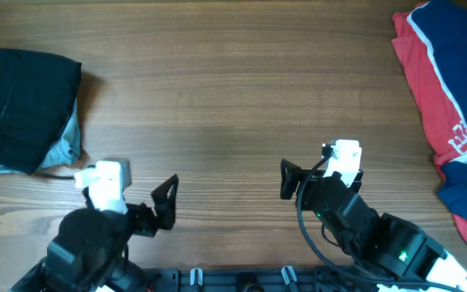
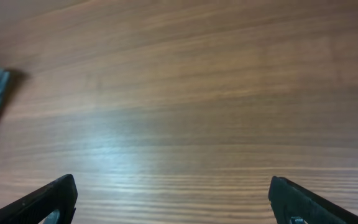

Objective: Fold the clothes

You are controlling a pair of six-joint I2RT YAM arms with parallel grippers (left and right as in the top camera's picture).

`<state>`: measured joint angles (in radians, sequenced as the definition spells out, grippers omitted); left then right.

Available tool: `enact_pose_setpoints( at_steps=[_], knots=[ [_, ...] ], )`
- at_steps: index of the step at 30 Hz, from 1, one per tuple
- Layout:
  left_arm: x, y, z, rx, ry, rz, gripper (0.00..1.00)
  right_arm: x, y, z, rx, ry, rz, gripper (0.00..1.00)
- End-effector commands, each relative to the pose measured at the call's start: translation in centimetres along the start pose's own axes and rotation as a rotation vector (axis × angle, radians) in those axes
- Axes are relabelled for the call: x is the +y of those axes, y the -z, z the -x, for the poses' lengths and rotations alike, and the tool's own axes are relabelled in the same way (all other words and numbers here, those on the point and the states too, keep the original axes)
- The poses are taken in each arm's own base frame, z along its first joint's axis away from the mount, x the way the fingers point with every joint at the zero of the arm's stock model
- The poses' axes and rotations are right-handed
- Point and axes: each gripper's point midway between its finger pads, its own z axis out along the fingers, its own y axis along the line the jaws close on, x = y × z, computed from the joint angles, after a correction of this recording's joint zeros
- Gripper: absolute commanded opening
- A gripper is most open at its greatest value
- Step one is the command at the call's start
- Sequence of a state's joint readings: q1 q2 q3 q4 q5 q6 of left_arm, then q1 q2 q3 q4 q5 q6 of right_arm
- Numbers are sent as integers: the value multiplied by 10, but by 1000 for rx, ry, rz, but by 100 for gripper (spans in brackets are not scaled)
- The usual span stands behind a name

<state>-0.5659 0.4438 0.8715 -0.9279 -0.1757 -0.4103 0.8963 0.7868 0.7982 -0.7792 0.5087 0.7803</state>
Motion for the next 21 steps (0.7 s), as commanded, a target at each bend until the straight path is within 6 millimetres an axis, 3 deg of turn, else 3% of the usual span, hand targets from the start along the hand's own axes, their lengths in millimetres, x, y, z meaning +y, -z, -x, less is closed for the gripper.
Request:
enact_pose_setpoints(
  at_steps=[1, 16, 21],
  knots=[
    [12, -5, -7, 12, 4, 65, 100, -8, -7, 0, -24, 44, -64, 100],
    [16, -7, -7, 13, 1, 91, 100, -9, -14, -1, -23, 60, -99, 100],
    [16, -7, -7, 13, 1, 90, 100, -22, -13, 16, -104, 80, -175, 100]
  ],
)
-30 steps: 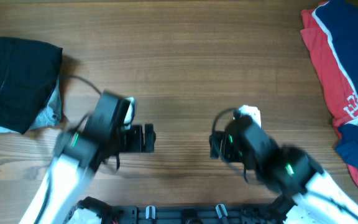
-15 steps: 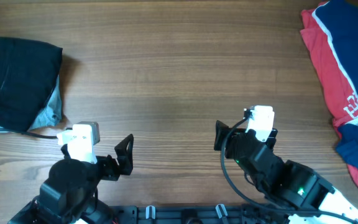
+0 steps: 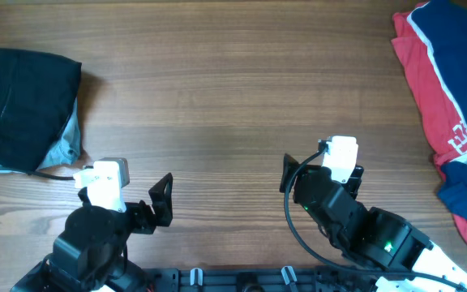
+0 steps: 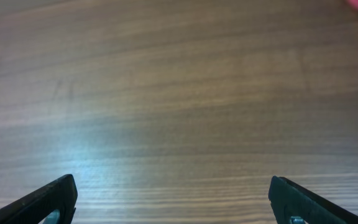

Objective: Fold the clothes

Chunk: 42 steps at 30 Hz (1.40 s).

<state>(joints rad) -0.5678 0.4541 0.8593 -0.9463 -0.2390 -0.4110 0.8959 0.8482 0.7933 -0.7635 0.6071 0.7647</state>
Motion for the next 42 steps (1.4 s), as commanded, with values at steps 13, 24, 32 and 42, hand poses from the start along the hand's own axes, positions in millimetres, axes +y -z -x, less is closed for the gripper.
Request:
enact_pose_setpoints(
  at_steps=[13, 24, 32, 42],
  knots=[
    [3, -3, -3, 7, 9, 17, 100, -61, -56, 79, -83, 83, 27, 100],
    [3, -3, -4, 11, 9, 19, 100, -152, 12, 76, -158, -171, -215, 100],
    [6, -3, -2, 2, 9, 34, 100, -100, 115, 60, -429, 44, 37, 100],
    [34, -30, 0, -110, 36, 198, 100, -104, 116, 46, -400, 29, 20, 100]
  ],
)
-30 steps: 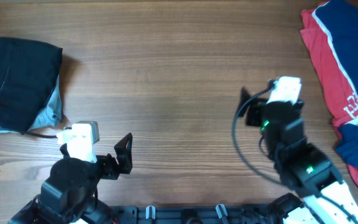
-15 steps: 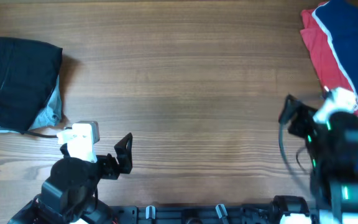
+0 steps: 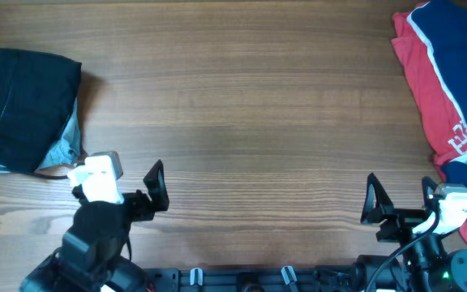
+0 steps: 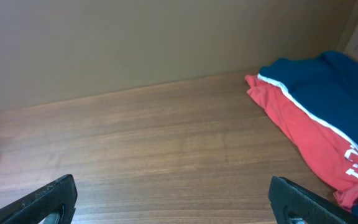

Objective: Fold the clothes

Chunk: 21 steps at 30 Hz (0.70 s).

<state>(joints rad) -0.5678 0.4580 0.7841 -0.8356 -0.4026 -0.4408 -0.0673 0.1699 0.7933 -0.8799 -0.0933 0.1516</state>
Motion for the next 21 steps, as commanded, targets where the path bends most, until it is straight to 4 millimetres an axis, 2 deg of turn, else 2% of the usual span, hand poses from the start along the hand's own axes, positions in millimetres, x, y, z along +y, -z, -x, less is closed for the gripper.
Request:
enact_pose_setpoints(
  at_steps=[1, 3, 7, 11, 15, 18, 21],
  knots=[
    [11, -21, -17, -6, -7, 69, 100, 2, 2, -2, 1, 17, 13, 100],
    [11, -28, -24, -4, -7, 69, 100, 1, 3, -12, 42, 13, 7, 100],
    [6, -28, -14, -49, 15, 50, 100, -4, 6, -44, 171, 0, -12, 100],
    [3, -31, 3, -123, 62, 36, 100, -4, 6, -43, 167, 0, -11, 100],
    [6, -51, 6, -184, 117, 27, 100, -4, 6, -43, 167, 0, -12, 100],
    [23, -68, 10, -220, 152, 95, 100, -4, 6, -43, 167, 0, -12, 100],
    [58, -93, 26, -236, 116, 207, 100, -4, 6, -43, 167, 0, -11, 100]
  ],
)
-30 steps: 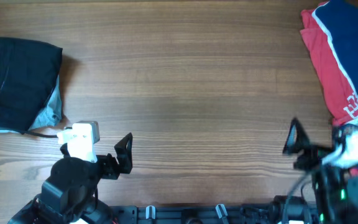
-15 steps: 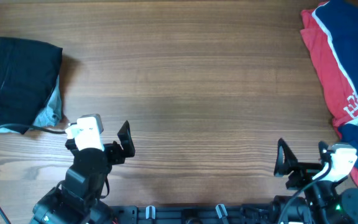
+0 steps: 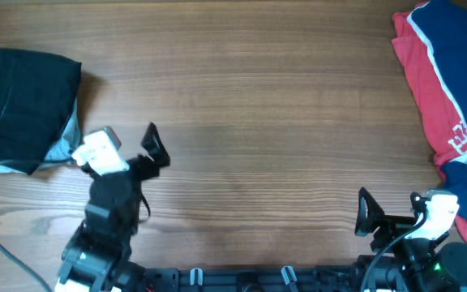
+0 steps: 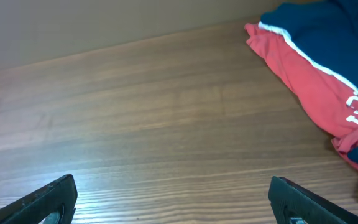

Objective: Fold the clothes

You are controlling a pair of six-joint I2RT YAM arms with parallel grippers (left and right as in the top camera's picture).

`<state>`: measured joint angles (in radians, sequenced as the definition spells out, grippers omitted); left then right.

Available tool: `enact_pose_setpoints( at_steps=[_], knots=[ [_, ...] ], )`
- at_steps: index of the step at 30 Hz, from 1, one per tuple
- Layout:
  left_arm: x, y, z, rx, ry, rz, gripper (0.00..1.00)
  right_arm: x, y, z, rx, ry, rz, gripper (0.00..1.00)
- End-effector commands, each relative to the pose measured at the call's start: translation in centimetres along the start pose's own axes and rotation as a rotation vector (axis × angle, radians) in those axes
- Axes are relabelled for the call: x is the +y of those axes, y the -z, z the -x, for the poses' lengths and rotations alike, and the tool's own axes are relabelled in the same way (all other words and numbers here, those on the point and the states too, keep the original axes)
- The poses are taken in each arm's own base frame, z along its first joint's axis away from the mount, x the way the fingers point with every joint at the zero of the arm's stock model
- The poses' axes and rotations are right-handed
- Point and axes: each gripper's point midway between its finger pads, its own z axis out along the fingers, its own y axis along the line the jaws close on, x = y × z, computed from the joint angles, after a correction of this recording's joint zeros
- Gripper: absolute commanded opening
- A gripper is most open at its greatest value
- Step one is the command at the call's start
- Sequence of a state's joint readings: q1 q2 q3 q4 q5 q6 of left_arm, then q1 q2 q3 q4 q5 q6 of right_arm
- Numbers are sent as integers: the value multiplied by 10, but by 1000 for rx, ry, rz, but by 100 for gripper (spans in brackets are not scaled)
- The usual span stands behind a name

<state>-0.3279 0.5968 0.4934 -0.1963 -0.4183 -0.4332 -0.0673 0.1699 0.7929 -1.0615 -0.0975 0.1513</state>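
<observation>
A crumpled red and blue garment (image 3: 440, 81) lies at the table's right edge; the right wrist view has it at upper right (image 4: 316, 74). At the left edge rests a folded dark garment (image 3: 19, 101) with a light blue piece (image 3: 67, 150) sticking out beneath it. My right gripper (image 3: 389, 215) is at the front right, open and holding nothing, a little left of the red and blue cloth (image 4: 176, 205). My left gripper (image 3: 148, 146) is just right of the dark pile; one black finger (image 3: 154, 144) shows wide of the wrist, so it looks open and holds nothing.
Bare wooden tabletop (image 3: 258, 113) spans the stretch between the two piles. A thin cable runs along the front left. The arm bases and a black rail (image 3: 242, 280) line the front edge.
My left gripper has moved away from the front edge, up beside the dark pile. My right gripper shifted slightly left and now tilts lower toward the table. Neither garment moved.
Both grippers first stood open near the front middle, the right one facing left toward the dark pile. Soon after, the right had turned slightly. Later it sat at the front right, facing the red and blue garment. Now the left one is nearer the dark pile.
</observation>
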Motion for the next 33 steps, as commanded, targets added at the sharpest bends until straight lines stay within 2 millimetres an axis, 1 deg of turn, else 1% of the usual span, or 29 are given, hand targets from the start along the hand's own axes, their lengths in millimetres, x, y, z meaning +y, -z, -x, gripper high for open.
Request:
enact_pose_setpoints(
  at_steps=[1, 3, 5, 7, 8, 9, 12, 14, 17, 20, 24, 27, 33],
  knots=[
    [27, -27, 7, -1, -44, 75, 100, 2, 2, 1, -13, 18, 11, 100],
    [37, -37, 11, 8, -12, 63, 100, 2, 2, 1, -12, 18, 10, 100],
    [46, -42, 10, 38, 19, 37, 100, 2, 2, 1, -13, 18, 11, 100],
    [61, -40, 7, 76, 51, 40, 99, 2, 2, 1, -13, 18, 11, 100],
    [68, -35, 4, 92, 62, 55, 99, 2, 2, 1, -14, 18, 10, 100],
    [70, -31, 4, 93, 65, 62, 99, 2, 2, 1, -14, 18, 11, 100],
    [63, -11, 7, 74, 30, 39, 99, 2, 2, 1, -14, 18, 11, 100],
    [52, 6, 12, 42, -2, -4, 99, 2, 2, 1, -14, 18, 10, 100],
    [37, 25, 18, -4, -41, -63, 99, 2, 2, 1, -14, 18, 10, 100],
    [26, 44, 19, -33, -61, -117, 100, 2, 2, 1, -14, 18, 10, 100],
    [25, 56, 18, -48, -61, -132, 100, 2, 2, 1, -14, 18, 10, 100],
    [32, 56, 9, -16, -61, -103, 100, 2, 2, 1, -14, 18, 11, 100],
    [50, 58, -36, 171, -58, -34, 100, 2, 3, 1, -18, 19, 11, 100]
  ],
)
